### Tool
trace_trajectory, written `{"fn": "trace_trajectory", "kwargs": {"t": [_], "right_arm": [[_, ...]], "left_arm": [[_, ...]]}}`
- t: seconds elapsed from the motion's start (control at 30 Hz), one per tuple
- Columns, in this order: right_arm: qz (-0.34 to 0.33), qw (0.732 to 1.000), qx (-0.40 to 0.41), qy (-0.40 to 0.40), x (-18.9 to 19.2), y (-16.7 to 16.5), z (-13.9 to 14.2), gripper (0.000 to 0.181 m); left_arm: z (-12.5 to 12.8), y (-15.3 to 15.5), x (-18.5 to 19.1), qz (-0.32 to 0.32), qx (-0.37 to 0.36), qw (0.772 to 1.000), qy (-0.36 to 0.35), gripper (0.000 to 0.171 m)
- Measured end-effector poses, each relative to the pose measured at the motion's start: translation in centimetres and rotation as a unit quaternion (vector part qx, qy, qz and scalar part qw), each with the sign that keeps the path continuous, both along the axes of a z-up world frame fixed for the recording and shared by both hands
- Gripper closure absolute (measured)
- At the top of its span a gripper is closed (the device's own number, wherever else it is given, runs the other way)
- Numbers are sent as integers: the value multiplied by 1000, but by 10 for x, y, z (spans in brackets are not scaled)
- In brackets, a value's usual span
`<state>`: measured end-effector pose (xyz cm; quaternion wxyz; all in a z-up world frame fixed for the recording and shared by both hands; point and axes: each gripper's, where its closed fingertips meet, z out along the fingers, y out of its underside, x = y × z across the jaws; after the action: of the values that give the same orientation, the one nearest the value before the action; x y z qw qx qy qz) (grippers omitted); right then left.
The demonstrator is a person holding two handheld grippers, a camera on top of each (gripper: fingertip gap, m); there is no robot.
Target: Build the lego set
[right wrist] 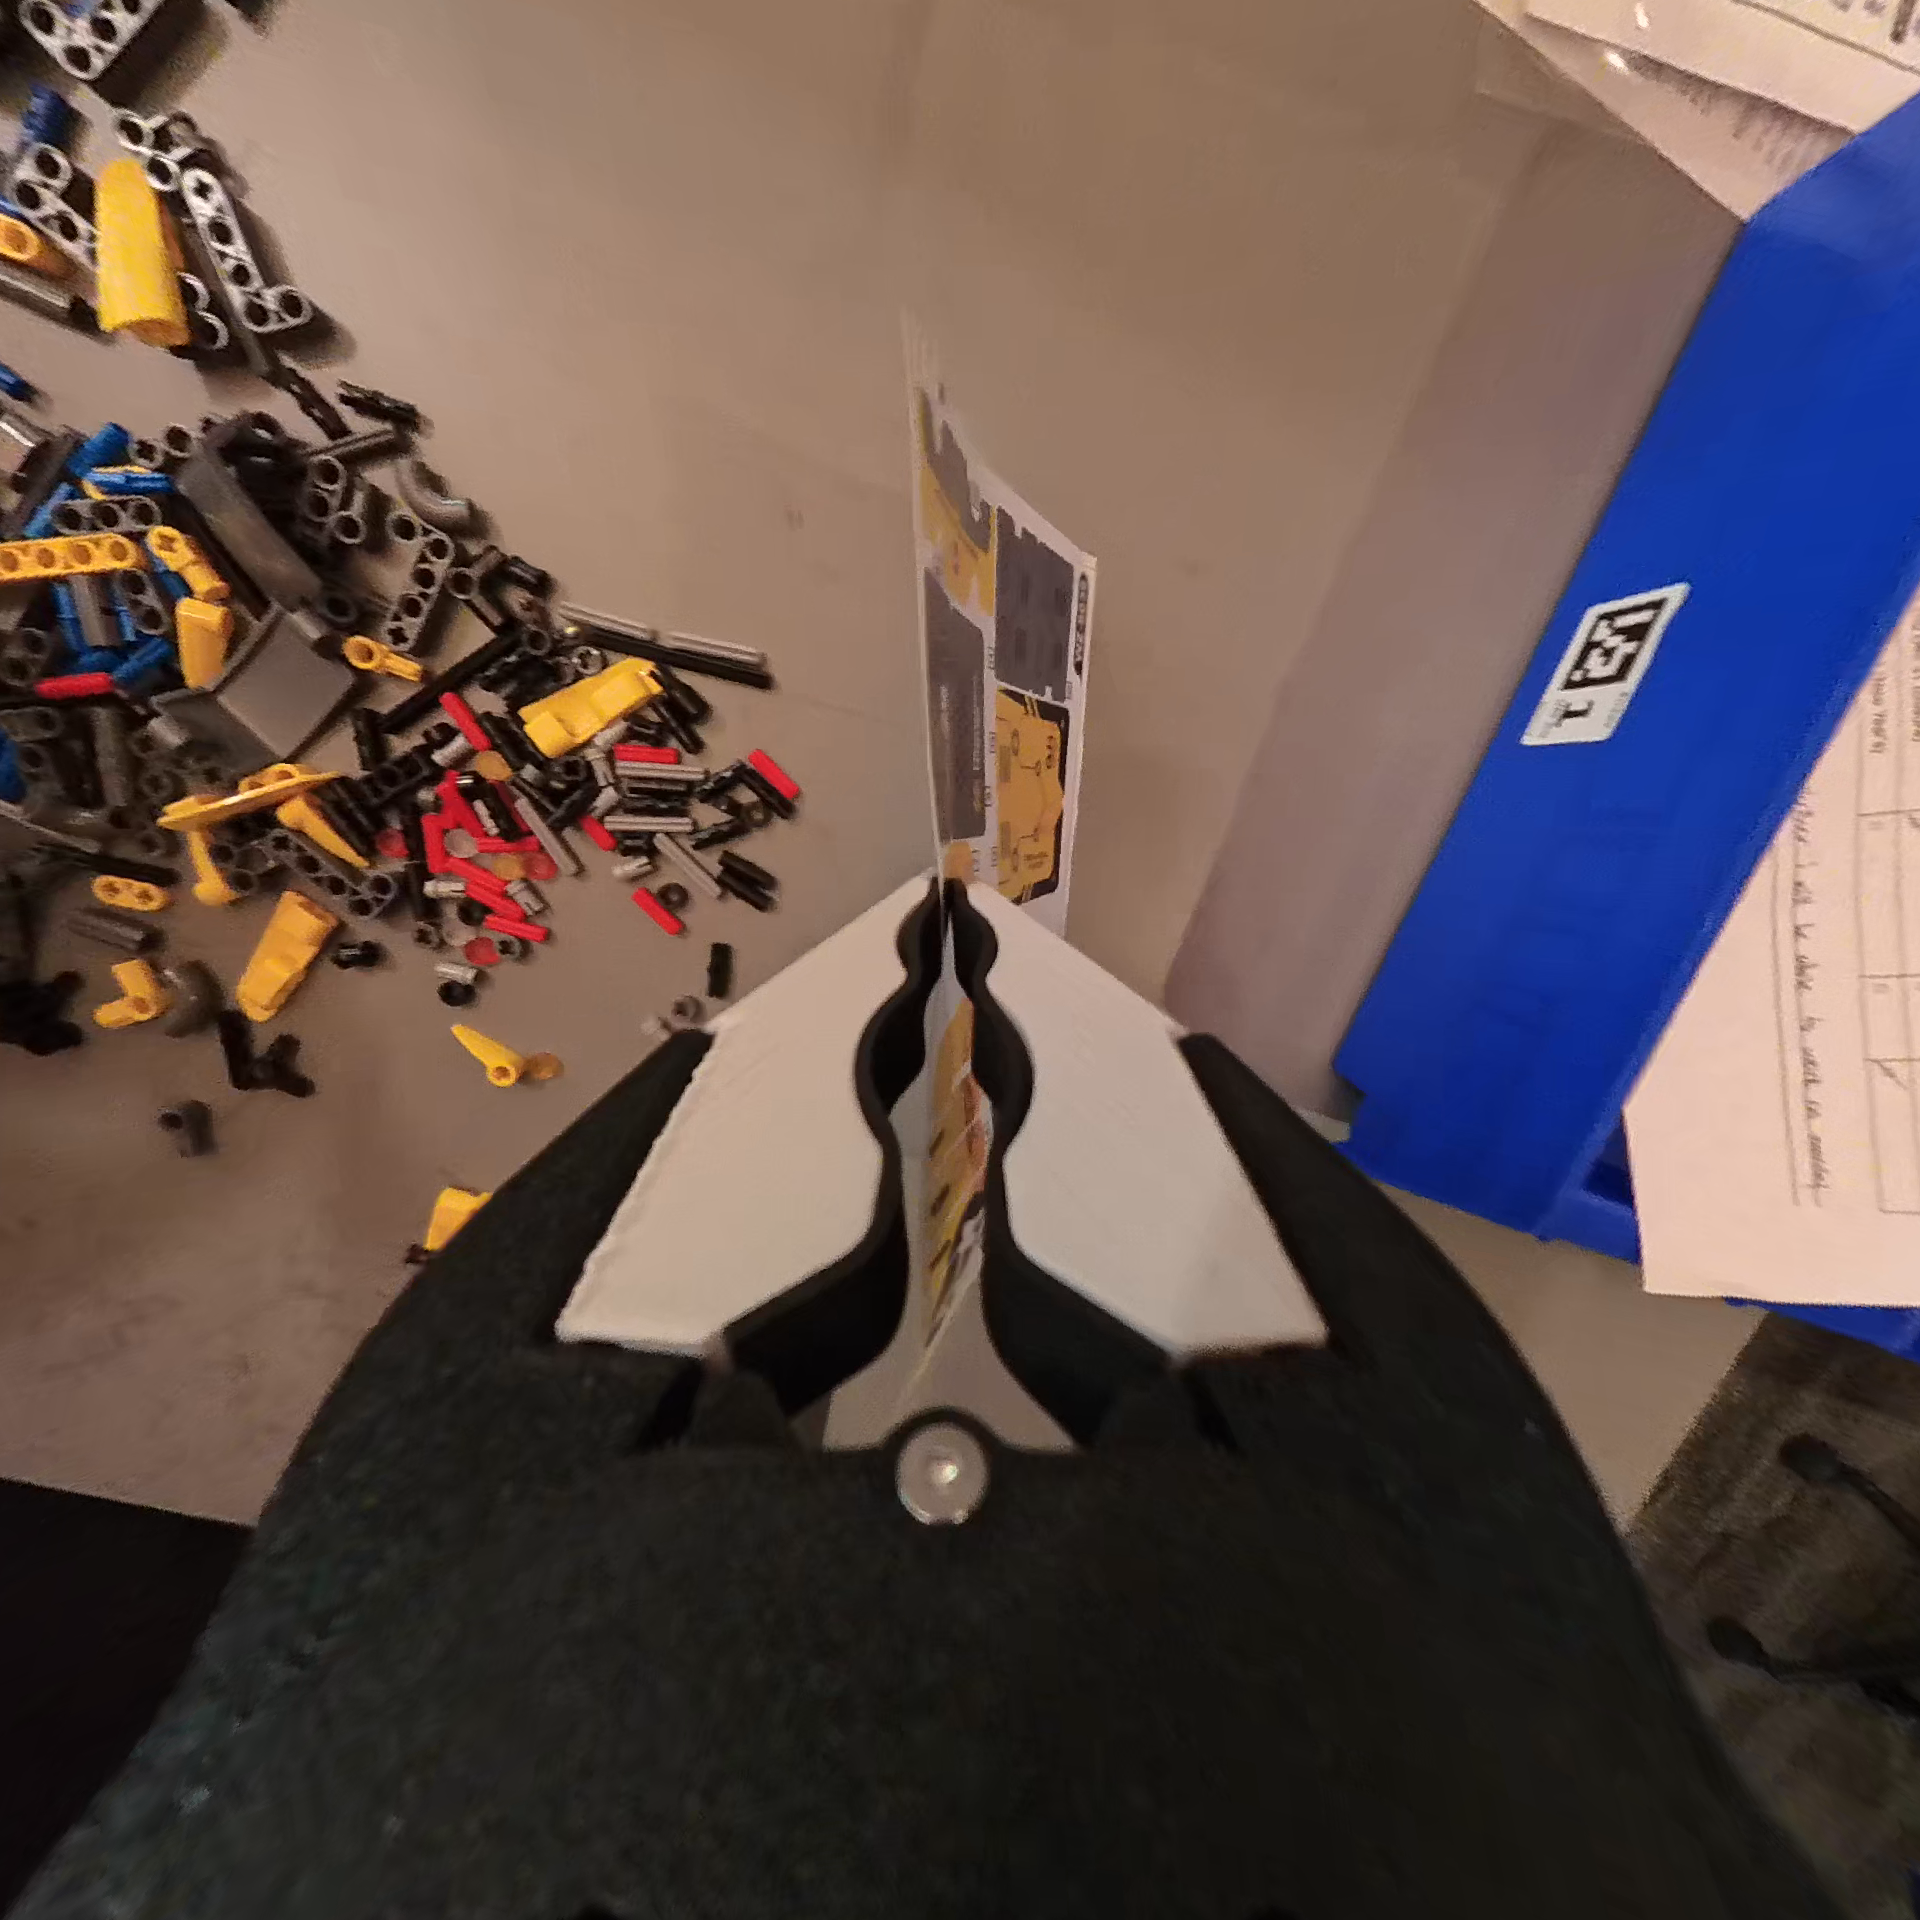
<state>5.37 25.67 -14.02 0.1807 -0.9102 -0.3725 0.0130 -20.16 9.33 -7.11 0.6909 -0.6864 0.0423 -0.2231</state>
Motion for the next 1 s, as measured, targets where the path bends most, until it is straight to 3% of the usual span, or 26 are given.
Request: {"fn": "trace_trajectory", "kwargs": {"t": [0.43,0.8,1.0], "right_arm": [[16,988,-89,123,-54,-33,-7,181],[31,968,-133,212,-91,-49,6,181],[8,973,-63,222,-83,-24,24,181]], "left_arm": [[1,-2,-2,0,3,1000,-4,90],[1,-2,-2,2,3,1000,-2,91],[1,-3,-2,3,3,1000,-1,91]]}}
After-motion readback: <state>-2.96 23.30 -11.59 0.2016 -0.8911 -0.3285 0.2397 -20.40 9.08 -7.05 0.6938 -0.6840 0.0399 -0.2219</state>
